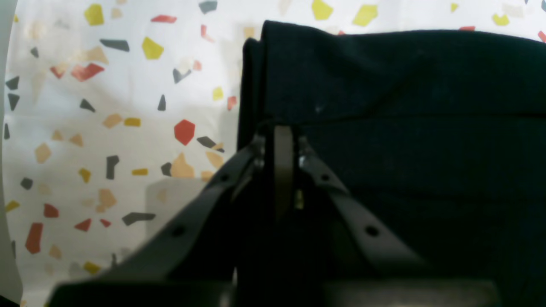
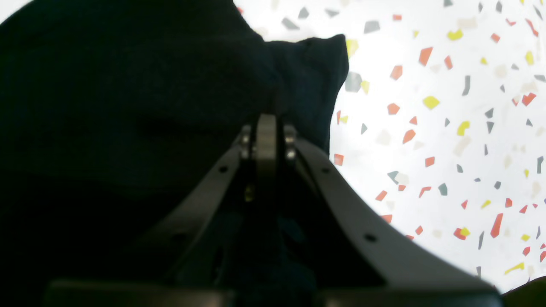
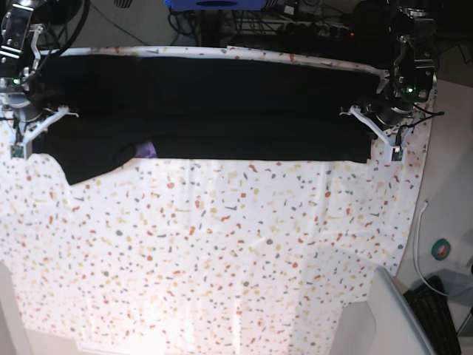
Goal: Layout the t-shirt on the table in an organized manner, then fold the t-shirt properly
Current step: 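Lay the folded hem down over the collar with both grippers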
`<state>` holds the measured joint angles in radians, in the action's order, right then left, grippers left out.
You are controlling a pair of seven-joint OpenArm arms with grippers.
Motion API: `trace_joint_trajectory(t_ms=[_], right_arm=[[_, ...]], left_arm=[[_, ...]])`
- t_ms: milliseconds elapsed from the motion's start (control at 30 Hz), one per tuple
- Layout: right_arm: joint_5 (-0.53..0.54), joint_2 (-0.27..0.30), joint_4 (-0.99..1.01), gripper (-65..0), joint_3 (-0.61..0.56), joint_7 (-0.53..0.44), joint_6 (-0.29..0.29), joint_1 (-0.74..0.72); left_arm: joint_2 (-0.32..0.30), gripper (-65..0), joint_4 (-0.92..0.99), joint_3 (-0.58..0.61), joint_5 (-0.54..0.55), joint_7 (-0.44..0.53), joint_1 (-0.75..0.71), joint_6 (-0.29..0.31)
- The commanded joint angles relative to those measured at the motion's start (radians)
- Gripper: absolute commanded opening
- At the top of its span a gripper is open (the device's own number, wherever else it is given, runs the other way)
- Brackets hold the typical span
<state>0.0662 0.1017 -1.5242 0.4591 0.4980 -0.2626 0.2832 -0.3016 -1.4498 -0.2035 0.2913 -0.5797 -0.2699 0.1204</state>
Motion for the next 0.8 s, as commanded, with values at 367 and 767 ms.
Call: trace_joint_trajectory(t_ms=[367,767], right_arm=[[-0.004,0.014,0.058,-65.0,0.013,-0.017,0.003,-0.005],[-0.004,0.013,-0.157,-37.2,0.014,0.035,0.006,0.066]], left_arm=[[-0.011,-65.0,-0.012,-0.003,-0.004,0.014,0.005,-0.005],[-0.046,-16.5,-0.19,-0.047,0.007,0.014,-0.045,-0.005]])
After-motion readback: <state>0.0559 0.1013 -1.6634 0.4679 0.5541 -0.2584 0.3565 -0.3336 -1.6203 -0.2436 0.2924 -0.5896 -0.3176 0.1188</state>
